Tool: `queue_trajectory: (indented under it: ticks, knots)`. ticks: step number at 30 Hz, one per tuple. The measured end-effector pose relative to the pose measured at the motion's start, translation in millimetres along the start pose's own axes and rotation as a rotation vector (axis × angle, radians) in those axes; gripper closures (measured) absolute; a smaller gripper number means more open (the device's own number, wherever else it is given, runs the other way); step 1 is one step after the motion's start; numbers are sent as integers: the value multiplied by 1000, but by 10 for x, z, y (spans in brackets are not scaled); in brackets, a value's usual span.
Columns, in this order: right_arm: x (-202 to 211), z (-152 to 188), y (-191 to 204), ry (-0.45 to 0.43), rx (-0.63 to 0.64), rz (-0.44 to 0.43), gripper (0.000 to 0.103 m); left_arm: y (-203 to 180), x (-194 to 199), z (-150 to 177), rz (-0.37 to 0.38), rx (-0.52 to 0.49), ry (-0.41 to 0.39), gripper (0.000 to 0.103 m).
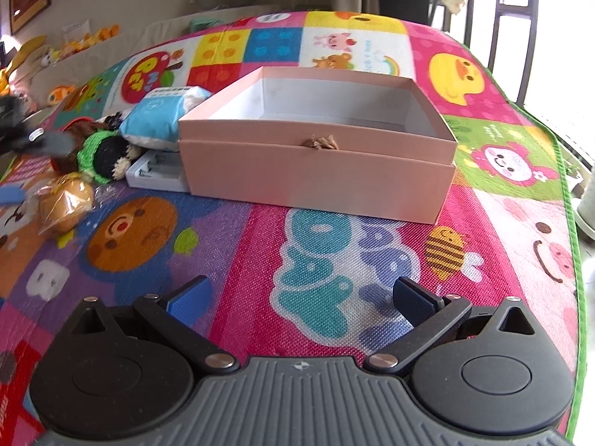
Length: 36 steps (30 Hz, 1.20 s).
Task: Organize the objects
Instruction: 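Grasp the packaged bread bun with the left gripper while the right grasps the knitted doll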
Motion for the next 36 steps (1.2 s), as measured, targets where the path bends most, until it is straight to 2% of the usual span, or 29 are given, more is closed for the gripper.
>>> queue_trajectory:
  ticks: [6, 11, 17, 18, 20, 23, 24, 25, 27, 31, 34, 35, 36]
  knots:
    - [21, 24, 0, 63, 26, -17, 0, 198, -206, -3, -137, -127, 18, 0]
    - [54, 75, -4, 81, -7, -2, 0, 531, -49, 94, -91, -187, 34, 0]
    - [62, 99, -3, 51, -20, 18, 0, 686, -50, 32, -65, -129, 37, 1]
    - [67, 106, -4, 46, -17, 15, 0, 654, -86, 15, -62, -130, 35, 4]
    - [70, 98, -2, 50, 0, 10, 0, 573, -154, 4, -63, -143, 38, 17]
    - [79, 16, 17, 72, 38, -5, 0, 405, -173, 36, -55, -216, 24, 23]
    - [116, -46, 34, 62, 44, -14, 0, 349, -154, 70, -30, -252, 23, 29]
    - [165, -126, 67, 40, 56, -20, 0, 316, -134, 98, -12, -275, 21, 30]
    - [279, -351, 212, -16, 116, -32, 0, 266, -74, 207, 41, -332, 37, 30]
    - [396, -848, 795, -128, 340, -79, 0, 279, 88, 401, 129, -396, 62, 31]
    - [259, -1093, 1330, -153, 510, -104, 1, 503, 210, 385, 93, -378, 26, 32]
    - [165, -1137, 1517, -149, 566, -106, 4, 623, 240, 358, 72, -355, 11, 32]
    - [66, -1159, 1712, -139, 616, -107, 13, 723, 256, 331, 58, -334, 7, 32]
Point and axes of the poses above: each gripper's, at about its wrist camera, not at the fingertips, and x roughly against the way its jaws point, y to its left, z to its underside, the point moved 9 cm from there along -x, roughly the way its jaws point, and after that the axes turned 9 degrees about y, right-handed, at the moved point
